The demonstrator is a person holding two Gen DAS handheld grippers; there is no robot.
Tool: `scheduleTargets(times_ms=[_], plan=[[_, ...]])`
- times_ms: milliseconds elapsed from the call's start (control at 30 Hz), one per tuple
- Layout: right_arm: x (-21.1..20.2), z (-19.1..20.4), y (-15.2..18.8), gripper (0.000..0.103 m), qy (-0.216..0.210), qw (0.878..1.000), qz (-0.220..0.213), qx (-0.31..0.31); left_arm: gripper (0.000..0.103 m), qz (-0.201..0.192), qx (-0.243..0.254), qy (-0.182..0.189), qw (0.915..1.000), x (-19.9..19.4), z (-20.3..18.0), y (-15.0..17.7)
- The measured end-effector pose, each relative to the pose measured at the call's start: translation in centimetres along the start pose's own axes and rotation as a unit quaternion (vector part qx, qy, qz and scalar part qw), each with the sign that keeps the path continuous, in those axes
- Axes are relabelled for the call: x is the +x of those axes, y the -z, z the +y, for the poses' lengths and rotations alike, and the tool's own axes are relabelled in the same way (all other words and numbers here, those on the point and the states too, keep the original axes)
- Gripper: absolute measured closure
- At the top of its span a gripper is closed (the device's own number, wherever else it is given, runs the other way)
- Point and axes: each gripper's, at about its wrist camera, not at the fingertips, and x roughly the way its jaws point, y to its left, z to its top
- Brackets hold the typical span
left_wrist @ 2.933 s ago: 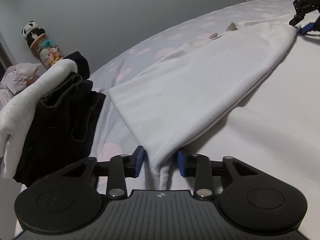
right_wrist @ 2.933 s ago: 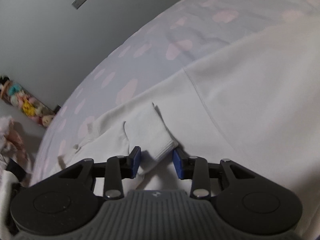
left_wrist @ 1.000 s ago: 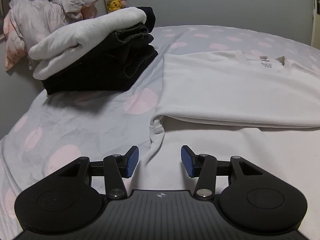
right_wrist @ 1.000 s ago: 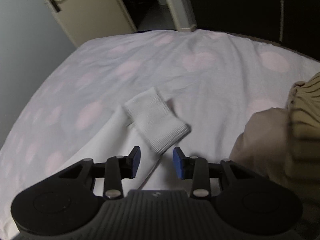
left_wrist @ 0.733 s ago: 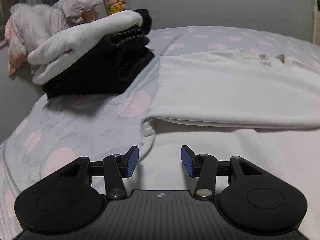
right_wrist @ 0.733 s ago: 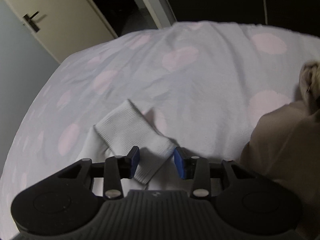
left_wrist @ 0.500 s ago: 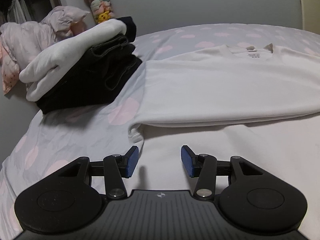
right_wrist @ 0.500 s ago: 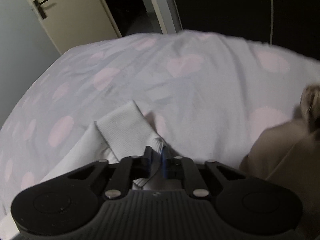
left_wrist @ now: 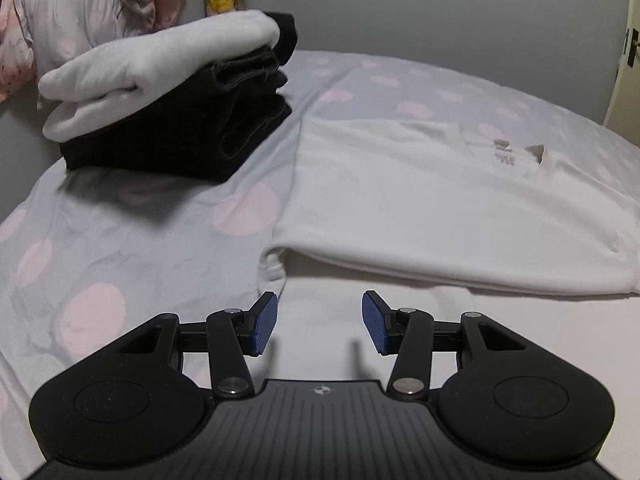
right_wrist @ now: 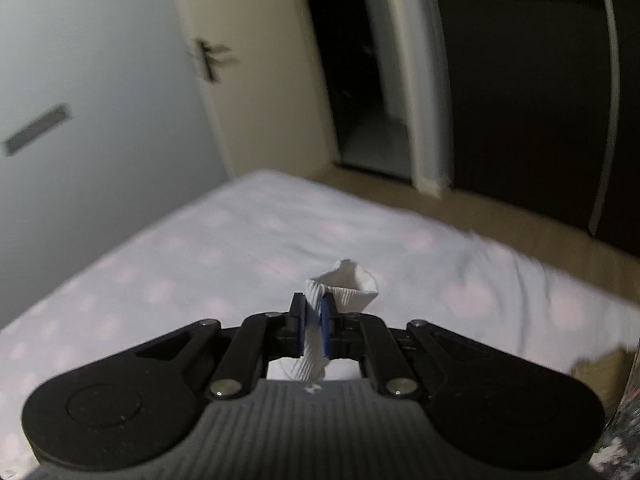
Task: Fold clothes
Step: 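Lift the cuff with the right gripper and carry it over the shirt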
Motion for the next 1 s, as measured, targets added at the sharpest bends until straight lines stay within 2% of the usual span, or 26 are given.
scheduleTargets(times_ms=[200,267,367,533,767,1000], plan=[[-10.0,11.4,-3.0,0.094,-0.065,0.994,-0.048,-0.072,0.048,0.011,-0.004,0.03,0.9995,-0.1,2.0,-0.1],[-13.1,15.3,-2.8,0.094,-0.084,0.99,-0.059,-0.099,0.048,0.025,-0.003,0.045,0.9987,0.2,2.6,-0.3],[-17.1,21.1,-1.4,0.094,-0.113,0.983,-0.065,-0.133,0.048,0.036,0.008,0.046,0.9983,0.5,3.5,-0.4],[-21.6,29.7,3.5,0.094,-0.144,0.971,-0.067,-0.181,0.048,0.027,-0.006,0.046,0.9986,0.2,5.9,-0.6],[-25.1,39.8,12.9,0.094,-0.184,0.954,-0.046,-0.231,0.048,0.043,-0.069,0.086,0.9929,0.3,9.6,-2.0],[-22.9,45.5,22.6,0.094,-0.198,0.944,0.009,-0.265,0.048,0.053,-0.096,0.11,0.9879,1.0,11.2,-2.5]])
